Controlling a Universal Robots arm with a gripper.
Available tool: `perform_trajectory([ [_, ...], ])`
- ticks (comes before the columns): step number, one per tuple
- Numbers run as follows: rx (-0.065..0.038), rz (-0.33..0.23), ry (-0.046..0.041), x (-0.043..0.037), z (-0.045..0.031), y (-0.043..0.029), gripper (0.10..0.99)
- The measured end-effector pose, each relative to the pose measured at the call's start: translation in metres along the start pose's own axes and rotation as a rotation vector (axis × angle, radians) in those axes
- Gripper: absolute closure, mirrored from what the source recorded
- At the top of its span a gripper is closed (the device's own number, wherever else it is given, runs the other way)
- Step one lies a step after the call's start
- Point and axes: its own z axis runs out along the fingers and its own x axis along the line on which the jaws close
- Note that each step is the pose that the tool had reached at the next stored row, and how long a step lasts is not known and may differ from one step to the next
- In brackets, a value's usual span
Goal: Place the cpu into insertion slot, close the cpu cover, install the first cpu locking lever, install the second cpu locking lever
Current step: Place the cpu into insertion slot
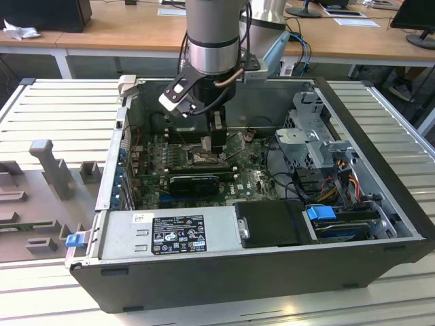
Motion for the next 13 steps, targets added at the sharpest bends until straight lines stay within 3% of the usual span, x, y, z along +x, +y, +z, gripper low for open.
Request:
perform_trajectory([
  [3, 0.0, -0.003, 0.0, 0.0039, 0.0065, -0.005, 0.557],
  [7, 0.0, -0.004, 0.0005, 0.0178, 0.0172, -0.0078, 0.557],
  [8, 0.0, -0.003, 0.0003, 0.0181, 0.021, -0.0122, 0.557],
  [13, 0.001, 0.001, -0.0001, 0.0219, 0.0326, -0.0141, 0.557],
])
